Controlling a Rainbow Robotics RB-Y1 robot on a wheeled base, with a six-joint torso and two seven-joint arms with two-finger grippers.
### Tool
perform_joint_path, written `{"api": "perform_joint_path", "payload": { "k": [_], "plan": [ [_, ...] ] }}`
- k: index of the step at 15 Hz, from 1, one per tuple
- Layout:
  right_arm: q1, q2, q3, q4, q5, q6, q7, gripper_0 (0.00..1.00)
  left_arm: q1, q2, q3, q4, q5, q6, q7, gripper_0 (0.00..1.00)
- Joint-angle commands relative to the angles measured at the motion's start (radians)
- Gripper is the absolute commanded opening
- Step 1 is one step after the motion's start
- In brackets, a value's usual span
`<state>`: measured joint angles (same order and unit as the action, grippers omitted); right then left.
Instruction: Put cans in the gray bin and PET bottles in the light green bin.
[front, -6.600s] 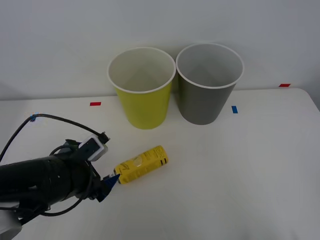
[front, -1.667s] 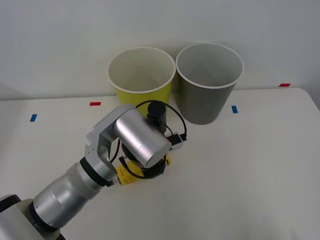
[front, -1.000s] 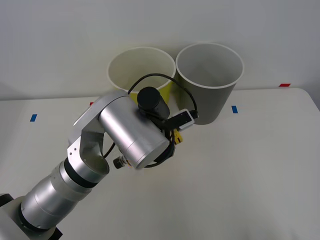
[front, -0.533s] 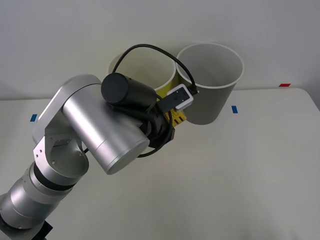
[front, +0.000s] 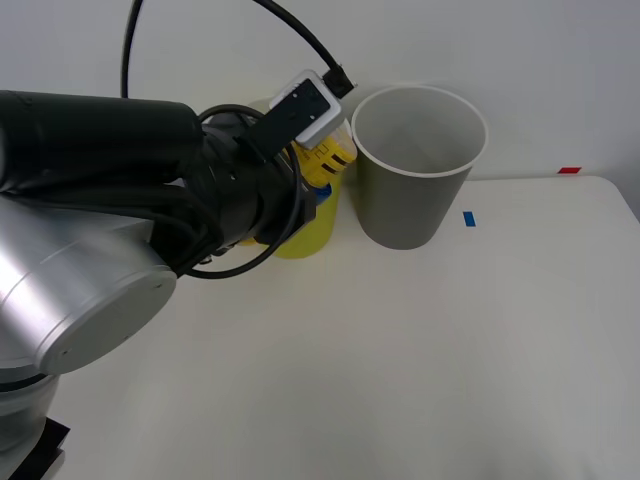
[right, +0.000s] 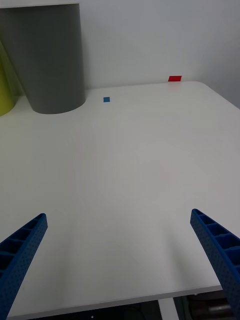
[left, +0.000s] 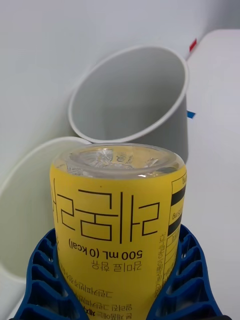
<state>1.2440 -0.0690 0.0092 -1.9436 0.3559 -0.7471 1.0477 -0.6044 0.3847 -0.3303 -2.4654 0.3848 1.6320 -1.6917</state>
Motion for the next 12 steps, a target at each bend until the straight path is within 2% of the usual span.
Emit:
{"api": "perform_joint_path", "payload": {
  "k": [1,5,7,9,12],
  "plan": [
    [0.000,0.000,0.000,0.000,0.000,0.000,0.000,1.00,0.000,0.009,0.131,-0.047,0.074,0.000,0.006,0.00],
    [0.000,0.000,0.000,0.000,0.000,0.000,0.000,1.00,0.000,0.016,0.326,-0.087,0.184,-0.034,0.007,0.00],
    [0.000,0.000,0.000,0.000,0.000,0.000,0.000,1.00,0.000,0.016,0.458,-0.087,0.290,-0.055,0.007,0.00],
    [0.000,0.000,0.000,0.000,0.000,0.000,0.000,1.00,-0.002,0.016,0.557,-0.087,0.355,-0.075,0.006,0.00],
    [0.000,0.000,0.000,0.000,0.000,0.000,0.000,1.00,-0.003,0.017,0.626,-0.089,0.371,-0.130,0.003,0.00]
  ]
}}
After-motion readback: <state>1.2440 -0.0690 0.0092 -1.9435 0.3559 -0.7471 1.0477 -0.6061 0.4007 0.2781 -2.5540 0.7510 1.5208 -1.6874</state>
